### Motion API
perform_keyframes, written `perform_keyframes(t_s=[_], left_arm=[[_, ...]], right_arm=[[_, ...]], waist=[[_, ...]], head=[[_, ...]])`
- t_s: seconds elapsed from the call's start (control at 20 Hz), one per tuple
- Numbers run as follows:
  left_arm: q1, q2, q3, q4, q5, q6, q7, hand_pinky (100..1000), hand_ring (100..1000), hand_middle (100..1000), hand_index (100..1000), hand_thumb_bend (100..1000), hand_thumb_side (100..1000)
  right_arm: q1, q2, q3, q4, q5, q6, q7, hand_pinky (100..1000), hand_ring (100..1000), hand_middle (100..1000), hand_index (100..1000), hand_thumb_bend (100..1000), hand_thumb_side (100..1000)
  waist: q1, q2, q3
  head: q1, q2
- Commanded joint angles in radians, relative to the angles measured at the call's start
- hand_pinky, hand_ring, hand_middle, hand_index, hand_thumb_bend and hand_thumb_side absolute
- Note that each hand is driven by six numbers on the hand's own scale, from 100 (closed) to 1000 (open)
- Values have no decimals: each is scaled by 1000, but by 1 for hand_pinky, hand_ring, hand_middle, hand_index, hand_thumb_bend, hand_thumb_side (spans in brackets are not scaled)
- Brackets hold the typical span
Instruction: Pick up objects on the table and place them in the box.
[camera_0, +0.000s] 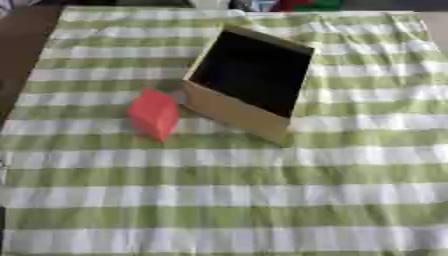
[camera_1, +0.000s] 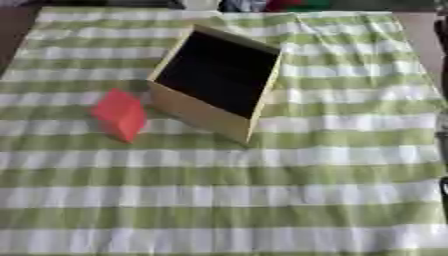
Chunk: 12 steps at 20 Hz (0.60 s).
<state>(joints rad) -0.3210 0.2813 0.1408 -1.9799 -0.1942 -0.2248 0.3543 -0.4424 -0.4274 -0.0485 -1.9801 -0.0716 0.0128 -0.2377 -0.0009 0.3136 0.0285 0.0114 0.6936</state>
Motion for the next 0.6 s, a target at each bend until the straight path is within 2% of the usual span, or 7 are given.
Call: perform_keyframes(t_s=[0.05,0.2,0.35,0.6], left_arm=[[-6,29,10,-20,-10,6,-4,994,549,568,800,202,416],[-11,72,5,-20,-32,16,-18,953,548,568,804,198,382],[-33,141,-16,-20,-73,47,-57,853,549,579,825,188,305],[-93,265,-99,6,-150,100,-133,773,563,602,837,219,248]], right_arm=[[-7,-26,-4,-20,1,0,2,886,732,727,879,100,560],[-3,-29,-4,-20,2,1,1,886,732,727,879,100,559],[0,-36,-4,-20,4,2,1,886,732,727,879,100,560],[6,-48,-3,-20,7,4,2,886,732,727,879,100,559]], waist=[[3,-22,-1],[5,-24,1],[12,-28,5],[23,-34,9]], head=[[0,7],[-6,13],[-17,17],[-31,17]])
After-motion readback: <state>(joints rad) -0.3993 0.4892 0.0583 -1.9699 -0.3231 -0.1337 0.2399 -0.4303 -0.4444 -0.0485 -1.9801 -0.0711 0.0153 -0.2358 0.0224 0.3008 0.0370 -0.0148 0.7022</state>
